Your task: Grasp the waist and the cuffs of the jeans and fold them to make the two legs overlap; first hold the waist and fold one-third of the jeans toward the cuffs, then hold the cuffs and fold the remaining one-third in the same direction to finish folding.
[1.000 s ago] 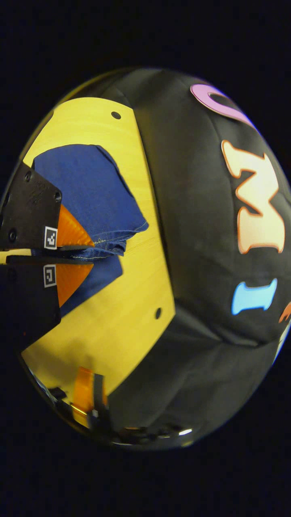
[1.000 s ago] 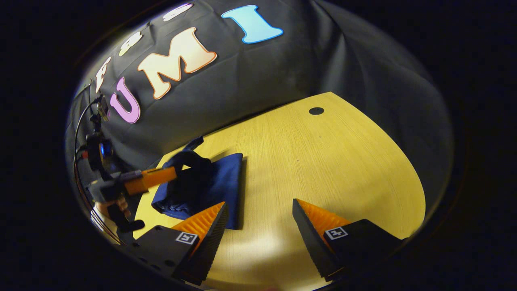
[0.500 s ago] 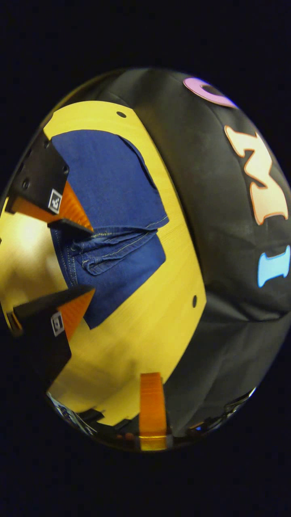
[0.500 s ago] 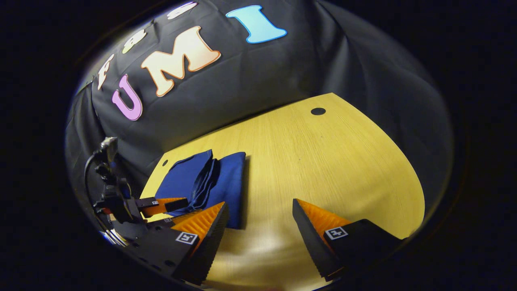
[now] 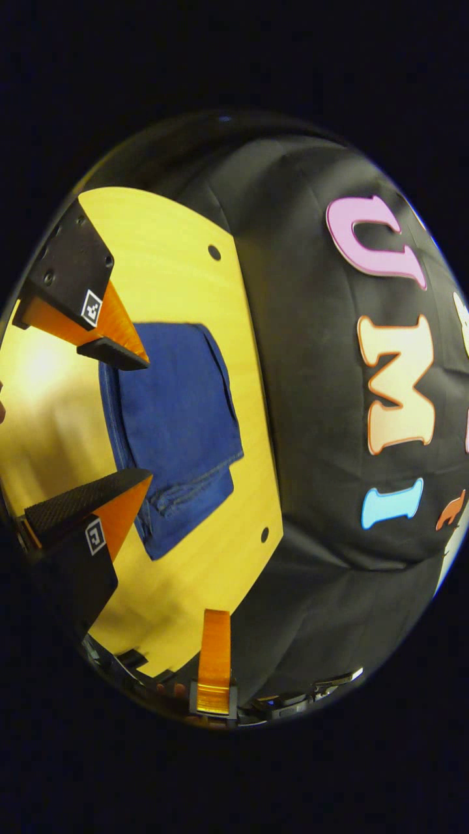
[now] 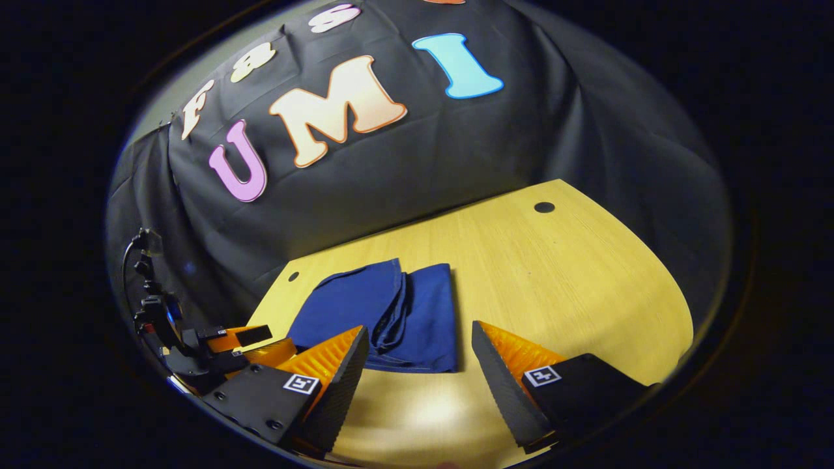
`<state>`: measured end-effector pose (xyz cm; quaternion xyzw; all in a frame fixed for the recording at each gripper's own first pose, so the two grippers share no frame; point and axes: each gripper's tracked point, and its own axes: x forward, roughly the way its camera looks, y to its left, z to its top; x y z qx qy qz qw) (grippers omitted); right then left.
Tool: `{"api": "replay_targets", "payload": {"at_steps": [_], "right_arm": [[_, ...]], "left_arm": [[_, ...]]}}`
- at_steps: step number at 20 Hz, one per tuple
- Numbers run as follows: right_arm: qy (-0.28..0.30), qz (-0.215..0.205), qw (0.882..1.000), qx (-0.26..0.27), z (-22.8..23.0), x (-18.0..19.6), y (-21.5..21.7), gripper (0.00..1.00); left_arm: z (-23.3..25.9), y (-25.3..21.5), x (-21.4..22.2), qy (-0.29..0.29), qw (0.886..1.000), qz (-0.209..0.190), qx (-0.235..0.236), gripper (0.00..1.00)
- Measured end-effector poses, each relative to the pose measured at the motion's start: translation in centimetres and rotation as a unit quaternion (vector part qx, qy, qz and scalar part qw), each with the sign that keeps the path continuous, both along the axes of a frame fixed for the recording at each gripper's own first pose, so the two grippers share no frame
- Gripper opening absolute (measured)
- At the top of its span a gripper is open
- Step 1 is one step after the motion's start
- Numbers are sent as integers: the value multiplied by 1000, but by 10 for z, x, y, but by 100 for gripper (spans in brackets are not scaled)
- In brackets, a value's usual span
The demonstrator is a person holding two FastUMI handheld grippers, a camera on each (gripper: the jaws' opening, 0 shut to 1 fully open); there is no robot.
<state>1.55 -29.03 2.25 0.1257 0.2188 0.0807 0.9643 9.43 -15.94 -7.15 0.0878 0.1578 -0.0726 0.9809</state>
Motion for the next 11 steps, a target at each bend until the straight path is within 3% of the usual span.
{"api": "replay_targets", "payload": {"at_steps": [2,5,11], "right_arm": [[-17,-2,1000,-4,8,-2,11,98],[-23,-8,1000,-8,9,-8,25,98],[-43,-36,998,-18,23,-15,28,98]], "left_arm": [[-3,16,-4,-2,1000,12,-25,84],[-12,34,-5,12,998,26,-48,87],[-10,38,3,9,1000,-12,-28,88]]}}
